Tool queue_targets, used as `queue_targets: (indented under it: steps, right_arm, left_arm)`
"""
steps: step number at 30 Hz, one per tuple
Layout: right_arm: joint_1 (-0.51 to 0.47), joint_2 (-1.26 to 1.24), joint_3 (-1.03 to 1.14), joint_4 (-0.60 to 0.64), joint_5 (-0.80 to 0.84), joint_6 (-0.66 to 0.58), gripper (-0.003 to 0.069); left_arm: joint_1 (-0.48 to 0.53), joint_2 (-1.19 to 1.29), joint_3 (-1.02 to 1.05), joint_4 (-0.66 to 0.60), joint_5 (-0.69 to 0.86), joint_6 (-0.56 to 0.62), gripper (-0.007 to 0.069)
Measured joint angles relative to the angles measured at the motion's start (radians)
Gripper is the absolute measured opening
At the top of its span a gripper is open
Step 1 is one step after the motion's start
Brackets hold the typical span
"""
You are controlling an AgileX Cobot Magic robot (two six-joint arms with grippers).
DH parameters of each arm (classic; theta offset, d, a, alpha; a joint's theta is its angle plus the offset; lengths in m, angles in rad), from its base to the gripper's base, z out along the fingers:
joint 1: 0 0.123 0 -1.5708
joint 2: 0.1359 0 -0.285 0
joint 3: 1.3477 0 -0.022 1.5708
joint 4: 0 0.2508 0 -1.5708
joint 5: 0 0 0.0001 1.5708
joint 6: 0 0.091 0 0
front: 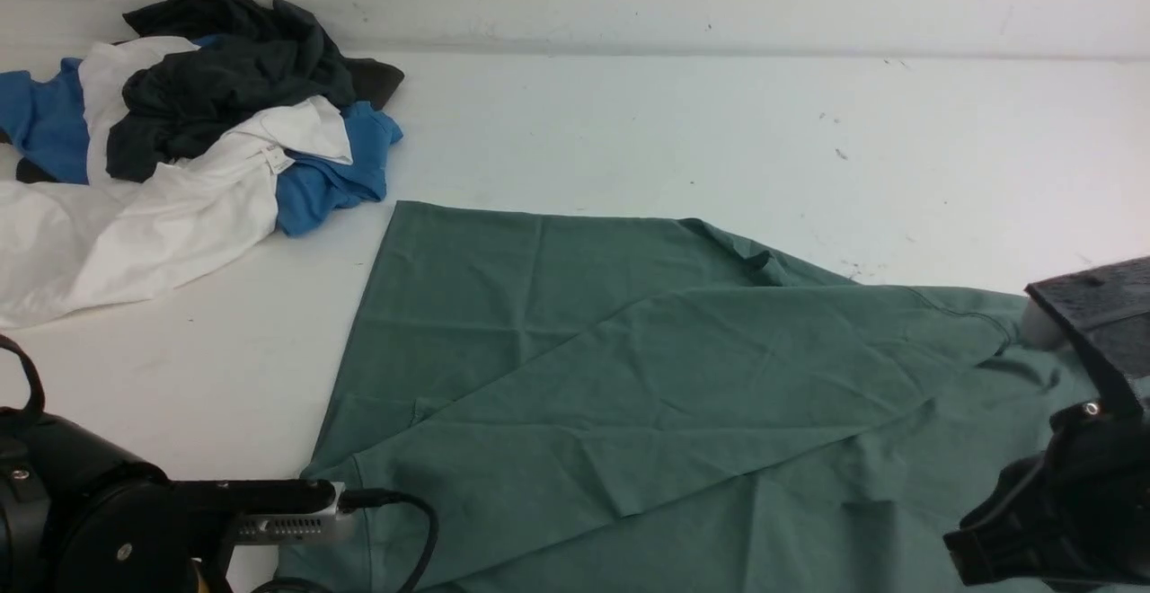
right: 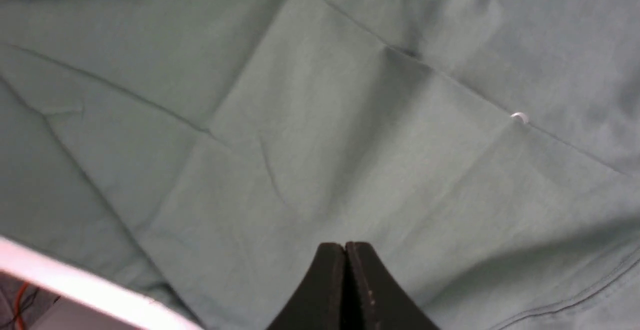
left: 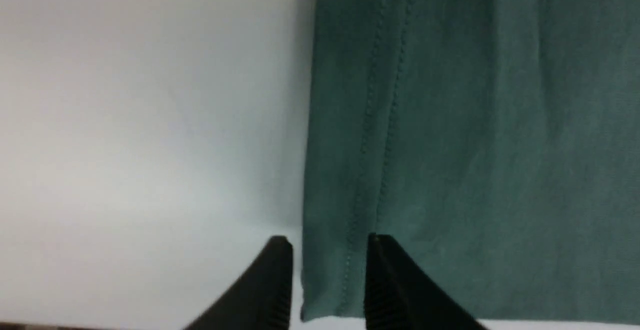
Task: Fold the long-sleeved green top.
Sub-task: Use both arms simultaneously to clamp the lower edge of the clothing fabric
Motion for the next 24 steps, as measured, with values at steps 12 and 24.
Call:
queue_targets:
  steps: [12, 24]
  right_arm:
    - [0.000, 0.000, 0.000, 0.056, 0.030, -0.096, -0.0014]
    - [0.000, 0.000, 0.000, 0.189, 0.150, -0.385, -0.0014]
  left_arm:
    - [0.002, 0.052, 0.038, -0.014, -0.021, -0.030, 0.0402]
    - [0.002, 0.059, 0.037, -0.051, -0.051, -0.034, 0.0051]
